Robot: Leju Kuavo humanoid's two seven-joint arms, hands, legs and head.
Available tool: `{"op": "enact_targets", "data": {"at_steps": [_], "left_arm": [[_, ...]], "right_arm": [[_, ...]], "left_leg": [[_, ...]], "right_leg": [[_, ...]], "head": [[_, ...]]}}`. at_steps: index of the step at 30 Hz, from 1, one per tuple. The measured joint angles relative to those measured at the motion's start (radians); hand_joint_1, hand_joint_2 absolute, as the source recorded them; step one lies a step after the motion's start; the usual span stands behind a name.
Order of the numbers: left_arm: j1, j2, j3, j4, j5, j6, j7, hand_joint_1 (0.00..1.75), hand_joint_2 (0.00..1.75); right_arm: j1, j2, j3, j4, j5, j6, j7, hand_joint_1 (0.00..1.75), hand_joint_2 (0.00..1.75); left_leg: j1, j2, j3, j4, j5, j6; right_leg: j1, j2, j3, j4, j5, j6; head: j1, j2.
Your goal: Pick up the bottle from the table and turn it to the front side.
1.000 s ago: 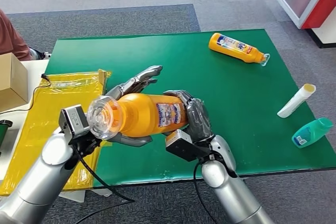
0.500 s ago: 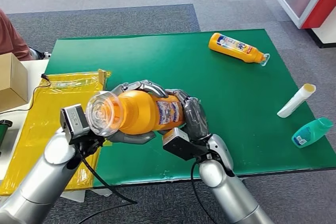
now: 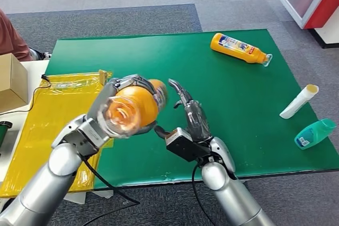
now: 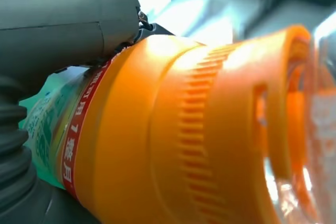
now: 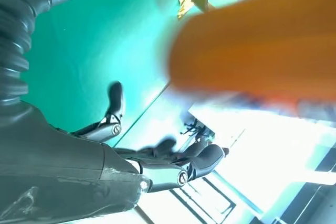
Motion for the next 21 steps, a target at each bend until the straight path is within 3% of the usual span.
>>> {"op": "enact_targets", "data": {"at_steps": [3, 11, 15, 17, 19, 21], "left_arm": [[0.049, -0.005, 0.031, -0.056, -0.312, 0.215, 0.002, 1.75, 1.75], [0.151, -0.03, 0.123, -0.123, -0.939, 0.639, 0.078, 1.75, 1.75], [0.171, -0.031, 0.156, -0.117, -1.194, 0.68, 0.191, 1.75, 0.0], [0.152, 0.008, 0.148, -0.1, -1.273, 0.611, 0.316, 1.75, 0.0], [0.109, 0.085, 0.111, -0.063, -1.303, 0.515, 0.461, 1.75, 0.0], [0.073, 0.14, 0.063, -0.003, -1.303, 0.417, 0.555, 1.75, 0.0]], "right_arm": [[0.013, 0.0, -0.031, -0.016, -0.004, -0.007, 0.006, 0.0, 1.75], [0.026, 0.0, -0.101, -0.072, -0.022, -0.043, 0.021, 0.0, 1.75], [0.038, 0.0, -0.125, -0.117, -0.04, -0.065, 0.022, 0.0, 1.75], [0.046, -0.001, -0.135, -0.143, -0.045, -0.073, 0.023, 0.0, 1.75], [0.054, -0.001, -0.143, -0.17, -0.045, -0.076, 0.025, 0.0, 1.75], [0.065, -0.003, -0.152, -0.2, -0.042, -0.071, 0.032, 0.0, 1.75]], "left_leg": [[0.0, 0.0, 0.0, 0.0, 0.0, 0.0], [0.0, 0.0, 0.0, 0.0, 0.0, 0.0], [0.0, 0.0, 0.0, 0.0, 0.0, 0.0], [0.0, 0.0, 0.0, 0.0, 0.0, 0.0], [0.001, 0.001, 0.0, 0.0, 0.0, -0.002], [0.001, 0.001, 0.001, -0.001, 0.001, -0.002]], "right_leg": [[0.0, 0.0, 0.0, 0.0, 0.0, 0.0], [0.0, 0.0, 0.0, 0.0, 0.0, 0.0], [0.0, 0.0, 0.0, 0.0, 0.0, 0.0], [0.0, 0.0, -0.001, 0.0, 0.0, 0.0], [0.001, 0.001, -0.002, 0.0, 0.001, -0.002], [0.001, 0.001, -0.002, 0.0, 0.002, -0.003]], "head": [[0.0, 0.0], [0.0, 0.0], [0.0, 0.0], [0.0, 0.0], [0.0, 0.0], [-0.001, 0.0]]}}
